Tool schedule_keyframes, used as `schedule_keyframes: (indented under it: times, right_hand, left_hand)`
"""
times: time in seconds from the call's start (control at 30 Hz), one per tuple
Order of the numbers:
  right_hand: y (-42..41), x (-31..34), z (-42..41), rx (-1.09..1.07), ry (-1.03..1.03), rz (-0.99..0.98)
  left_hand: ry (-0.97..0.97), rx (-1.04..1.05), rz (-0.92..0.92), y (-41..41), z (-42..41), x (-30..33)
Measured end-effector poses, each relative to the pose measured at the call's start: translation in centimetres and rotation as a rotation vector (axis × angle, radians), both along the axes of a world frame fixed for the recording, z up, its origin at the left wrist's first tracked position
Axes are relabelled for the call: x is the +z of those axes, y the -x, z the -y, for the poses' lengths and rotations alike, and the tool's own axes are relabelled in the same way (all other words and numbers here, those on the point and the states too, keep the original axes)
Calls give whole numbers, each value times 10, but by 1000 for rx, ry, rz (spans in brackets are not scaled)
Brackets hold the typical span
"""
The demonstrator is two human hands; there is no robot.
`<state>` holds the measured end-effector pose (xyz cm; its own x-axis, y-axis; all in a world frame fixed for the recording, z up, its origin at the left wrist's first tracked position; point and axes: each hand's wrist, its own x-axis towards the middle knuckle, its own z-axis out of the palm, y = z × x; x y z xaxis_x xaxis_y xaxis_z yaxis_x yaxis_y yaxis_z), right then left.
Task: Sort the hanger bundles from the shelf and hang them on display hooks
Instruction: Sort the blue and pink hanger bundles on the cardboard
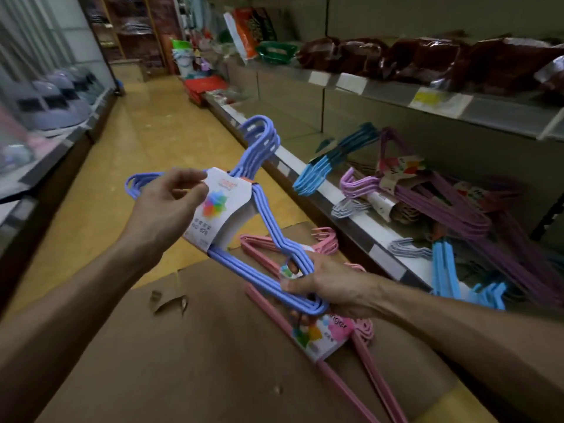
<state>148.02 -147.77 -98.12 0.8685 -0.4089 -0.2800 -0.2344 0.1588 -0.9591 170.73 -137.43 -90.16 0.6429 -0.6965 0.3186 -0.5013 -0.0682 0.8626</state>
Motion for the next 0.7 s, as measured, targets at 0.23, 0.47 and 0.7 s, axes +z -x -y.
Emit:
schedule_keyframes:
  times: [0.23,0.47,0.7]
  right_hand:
    - [-56,71,-10,221,182,-51]
    - [-85,67,-83,227,223,-22]
    - [-85,47,-139,175,392,80]
  left_hand:
    - [23,77,194,-39,-49,34]
    - [0,270,177,-76,-95,53]
    - [-40,210,-70,-85,-128,56]
